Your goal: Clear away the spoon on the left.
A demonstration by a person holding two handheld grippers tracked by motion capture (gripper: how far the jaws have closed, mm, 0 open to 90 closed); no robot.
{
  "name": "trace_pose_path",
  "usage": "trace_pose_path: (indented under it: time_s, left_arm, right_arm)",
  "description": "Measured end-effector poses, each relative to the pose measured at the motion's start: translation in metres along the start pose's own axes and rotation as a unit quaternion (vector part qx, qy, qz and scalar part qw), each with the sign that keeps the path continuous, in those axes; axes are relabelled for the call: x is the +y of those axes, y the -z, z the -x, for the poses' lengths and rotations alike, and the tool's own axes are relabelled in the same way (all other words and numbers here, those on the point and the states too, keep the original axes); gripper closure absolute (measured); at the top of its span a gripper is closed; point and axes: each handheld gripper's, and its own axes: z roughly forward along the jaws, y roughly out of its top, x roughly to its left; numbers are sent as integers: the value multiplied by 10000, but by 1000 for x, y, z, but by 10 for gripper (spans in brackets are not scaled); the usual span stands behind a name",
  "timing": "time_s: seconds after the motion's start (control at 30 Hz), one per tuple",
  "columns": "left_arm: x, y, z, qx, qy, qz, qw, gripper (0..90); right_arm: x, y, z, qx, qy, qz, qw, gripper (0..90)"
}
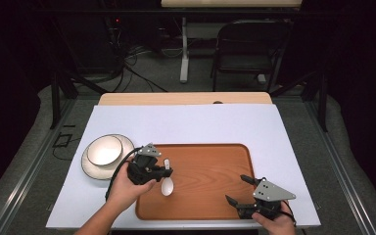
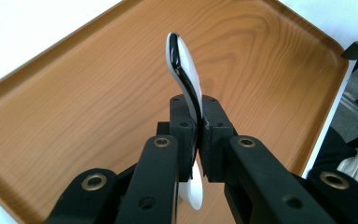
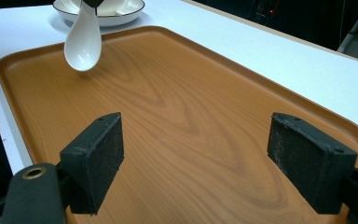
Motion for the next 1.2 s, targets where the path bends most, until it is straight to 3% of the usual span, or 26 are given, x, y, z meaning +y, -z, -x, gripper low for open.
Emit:
trace_pose_path:
  time_s: [0.27,0.4,0.8,0.83,0.9,1.03,1.2]
  left_arm:
    - [-3,-10,-12,-31,373,-73,9993,852]
    - [-3,-14,-20,-55,686,-60,9976,851]
    - [0,-24,-32,56,963,-72,9953,826]
    - [-1,-27,-35,74,1065,-49,9943,818]
    - [-1,-28,-37,86,1072,-67,9942,815]
    - [-4,-34,-47,3,1368,-23,9906,806]
    - [-6,-40,-54,37,1548,8,9879,790]
  right_arm:
    - [0,0,0,2,5,-3,10000,183]
    - [0,0,0,4,5,-5,10000,183]
    - [0,0,0,6,7,-8,10000,183]
    - [0,0,0,8,8,-7,10000,183]
    - [0,0,0,9,12,-8,10000,183]
    - [0,0,0,7,10,-8,10000,183]
    - [0,0,0,7,4,-13,10000,183]
